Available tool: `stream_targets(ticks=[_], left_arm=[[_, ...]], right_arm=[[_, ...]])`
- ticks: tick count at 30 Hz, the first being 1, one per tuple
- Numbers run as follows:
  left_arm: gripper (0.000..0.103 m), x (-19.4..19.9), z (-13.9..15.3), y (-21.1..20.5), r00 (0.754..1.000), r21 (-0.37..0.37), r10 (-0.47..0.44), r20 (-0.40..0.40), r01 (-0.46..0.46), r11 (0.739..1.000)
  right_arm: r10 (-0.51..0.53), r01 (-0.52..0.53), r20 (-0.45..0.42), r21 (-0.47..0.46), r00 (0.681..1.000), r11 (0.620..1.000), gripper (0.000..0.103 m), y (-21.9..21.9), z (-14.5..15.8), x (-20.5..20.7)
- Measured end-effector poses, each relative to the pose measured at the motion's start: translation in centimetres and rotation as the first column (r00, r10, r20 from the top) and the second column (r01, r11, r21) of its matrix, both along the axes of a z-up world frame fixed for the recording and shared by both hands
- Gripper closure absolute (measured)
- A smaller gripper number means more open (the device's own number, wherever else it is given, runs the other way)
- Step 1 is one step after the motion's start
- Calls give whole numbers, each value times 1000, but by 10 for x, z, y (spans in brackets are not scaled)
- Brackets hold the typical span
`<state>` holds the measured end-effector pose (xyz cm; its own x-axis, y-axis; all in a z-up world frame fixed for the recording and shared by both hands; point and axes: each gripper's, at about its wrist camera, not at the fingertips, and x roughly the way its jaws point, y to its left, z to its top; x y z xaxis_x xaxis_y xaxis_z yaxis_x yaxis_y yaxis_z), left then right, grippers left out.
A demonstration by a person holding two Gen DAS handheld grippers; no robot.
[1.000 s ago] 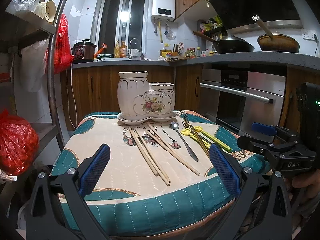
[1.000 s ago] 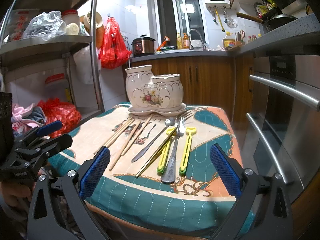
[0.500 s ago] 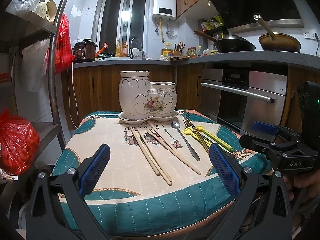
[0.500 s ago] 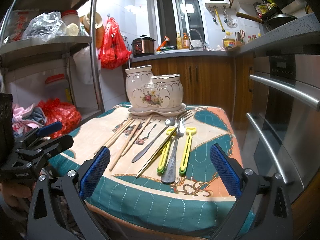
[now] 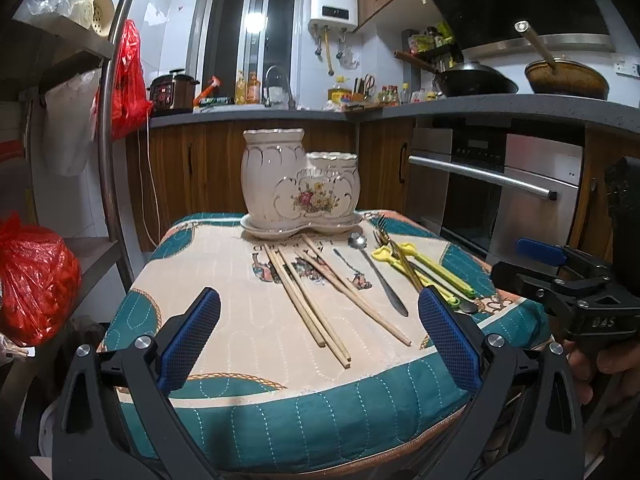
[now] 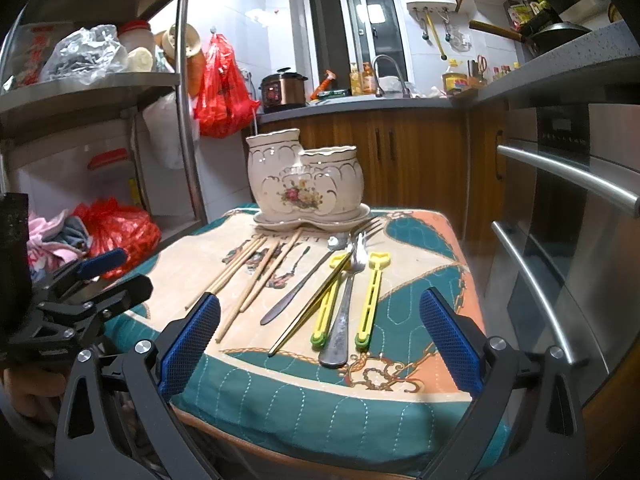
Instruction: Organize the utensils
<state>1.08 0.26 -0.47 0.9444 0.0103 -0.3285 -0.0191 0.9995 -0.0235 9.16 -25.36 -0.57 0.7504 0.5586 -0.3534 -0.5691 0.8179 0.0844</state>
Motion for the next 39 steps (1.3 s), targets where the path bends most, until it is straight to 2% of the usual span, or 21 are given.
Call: stream_targets(ticks=[5, 12, 15, 19, 23, 27, 29, 35, 39], left_arm=[[5, 10, -1, 4, 999, -14, 20, -38, -20, 1000], [5, 20, 2, 5, 997, 7, 23, -72, -23, 1000], [7, 27, 5, 9, 996, -1, 30, -89, -30, 1000], [27, 40, 5, 19, 989, -35, 23, -147, -29, 999], [44, 60, 2, 31, 973, -86, -14, -230, -6, 996], [52, 82, -3, 40, 951, -126, -38, -307, -2, 992], [62, 94, -4, 44, 940, -138, -42, -340, -6, 990], [64, 123, -12, 48, 897, -167, -82, -434, 9, 986], [64, 133, -16, 47, 877, -155, -86, -473, 14, 988]], right_arm=[[-19, 19, -3, -3, 1000, 1000, 5, 0, 3, 3], [-10, 10, -41, -3, 999, 1000, 8, 4, 6, 15], [-14, 13, -53, -17, 999, 1000, 15, 6, 8, 21], [-23, 20, -85, -40, 996, 999, 33, 10, 10, 33], [-18, 10, -133, -64, 991, 998, 41, 15, 10, 48], [-5, -13, -189, -96, 982, 995, 52, 24, 10, 66], [4, -31, -233, -114, 973, 993, 55, 30, 9, 79], [27, -92, -350, -170, 936, 981, 62, 54, 4, 118], [29, -120, -437, -181, 899, 976, 80, 67, -6, 141]])
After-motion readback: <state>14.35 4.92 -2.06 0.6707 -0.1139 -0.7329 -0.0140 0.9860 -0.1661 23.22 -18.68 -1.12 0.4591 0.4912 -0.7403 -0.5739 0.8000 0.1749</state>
